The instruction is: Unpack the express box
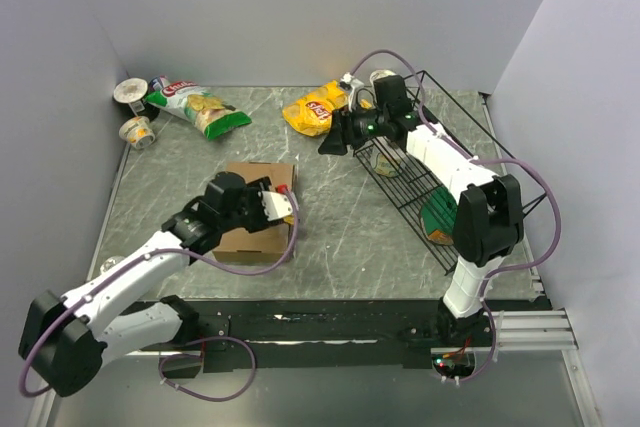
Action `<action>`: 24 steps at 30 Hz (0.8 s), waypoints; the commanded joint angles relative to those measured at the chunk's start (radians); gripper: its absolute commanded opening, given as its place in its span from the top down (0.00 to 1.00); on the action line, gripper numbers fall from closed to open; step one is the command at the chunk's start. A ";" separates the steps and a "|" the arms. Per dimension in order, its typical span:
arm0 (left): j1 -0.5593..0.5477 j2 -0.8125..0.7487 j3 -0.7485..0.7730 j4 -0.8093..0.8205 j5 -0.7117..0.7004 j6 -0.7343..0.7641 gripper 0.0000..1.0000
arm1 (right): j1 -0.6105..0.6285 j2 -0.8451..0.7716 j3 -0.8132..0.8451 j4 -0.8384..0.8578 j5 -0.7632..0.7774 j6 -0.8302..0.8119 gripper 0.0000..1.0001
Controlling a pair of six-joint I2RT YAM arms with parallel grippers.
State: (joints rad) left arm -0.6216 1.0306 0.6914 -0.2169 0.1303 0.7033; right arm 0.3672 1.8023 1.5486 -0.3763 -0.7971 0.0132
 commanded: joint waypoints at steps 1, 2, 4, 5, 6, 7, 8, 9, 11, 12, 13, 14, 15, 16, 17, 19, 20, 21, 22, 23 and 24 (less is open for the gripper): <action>0.081 -0.017 0.173 -0.132 0.203 -0.034 0.36 | 0.024 -0.057 -0.015 0.008 -0.095 -0.088 0.33; 0.112 0.030 0.207 -0.181 0.247 -0.044 0.36 | 0.042 -0.057 -0.019 0.001 -0.112 -0.117 0.33; 0.199 0.090 0.303 -0.305 0.325 -0.071 0.37 | 0.071 -0.047 -0.018 -0.065 -0.178 -0.255 0.34; 0.224 0.139 0.328 -0.323 0.360 -0.091 0.37 | 0.088 -0.043 -0.015 -0.096 -0.185 -0.306 0.34; 0.249 0.157 0.347 -0.338 0.379 -0.114 0.38 | 0.126 -0.038 -0.016 -0.119 -0.185 -0.347 0.34; 0.294 0.169 0.370 -0.341 0.390 -0.155 0.38 | 0.142 -0.020 -0.012 -0.165 -0.182 -0.405 0.34; 0.310 0.171 0.370 -0.316 0.387 -0.184 0.37 | 0.160 -0.008 -0.010 -0.179 -0.182 -0.421 0.34; 0.322 0.166 0.367 -0.297 0.376 -0.249 0.36 | 0.177 0.003 -0.008 -0.187 -0.179 -0.430 0.35; 0.338 0.148 0.344 -0.242 0.336 -0.298 0.04 | 0.199 0.031 -0.019 -0.187 -0.160 -0.441 0.35; 0.338 0.137 0.317 -0.213 0.256 -0.374 0.04 | 0.219 0.051 -0.019 -0.197 -0.163 -0.465 0.35; 0.342 0.126 0.304 -0.187 0.226 -0.401 0.04 | 0.228 0.060 -0.013 -0.210 -0.163 -0.476 0.35; 0.347 0.115 0.298 -0.188 0.224 -0.409 0.04 | 0.237 0.068 -0.012 -0.229 -0.157 -0.481 0.35; 0.349 0.112 0.296 -0.194 0.230 -0.421 0.04 | 0.245 0.074 -0.013 -0.231 -0.156 -0.481 0.35; 0.352 0.109 0.295 -0.197 0.226 -0.439 0.04 | 0.252 0.086 -0.019 -0.231 -0.156 -0.464 0.36; 0.353 0.103 0.290 -0.196 0.220 -0.464 0.04 | 0.254 0.088 -0.025 -0.213 -0.149 -0.454 0.37; 0.364 0.091 0.277 -0.191 0.221 -0.533 0.03 | 0.254 0.086 -0.056 -0.175 -0.134 -0.411 0.38; 0.370 0.074 0.272 -0.193 0.236 -0.553 0.04 | 0.254 0.092 -0.056 -0.171 -0.131 -0.403 0.38; 0.378 0.068 0.264 -0.197 0.250 -0.582 0.04 | 0.256 0.115 -0.051 -0.180 -0.128 -0.400 0.39; 0.397 0.063 0.261 -0.202 0.296 -0.594 0.03 | 0.254 0.126 -0.035 -0.185 -0.129 -0.397 0.39; 0.405 0.062 0.263 -0.211 0.316 -0.606 0.02 | 0.254 0.137 -0.030 -0.187 -0.129 -0.395 0.39; 0.411 0.060 0.270 -0.223 0.327 -0.625 0.02 | 0.254 0.155 -0.024 -0.185 -0.128 -0.391 0.39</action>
State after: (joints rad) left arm -0.2432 1.1275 0.9577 -0.4393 0.3847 0.2058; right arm 0.6220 1.9133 1.5002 -0.5709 -0.9302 -0.3954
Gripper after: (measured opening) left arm 0.972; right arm 0.609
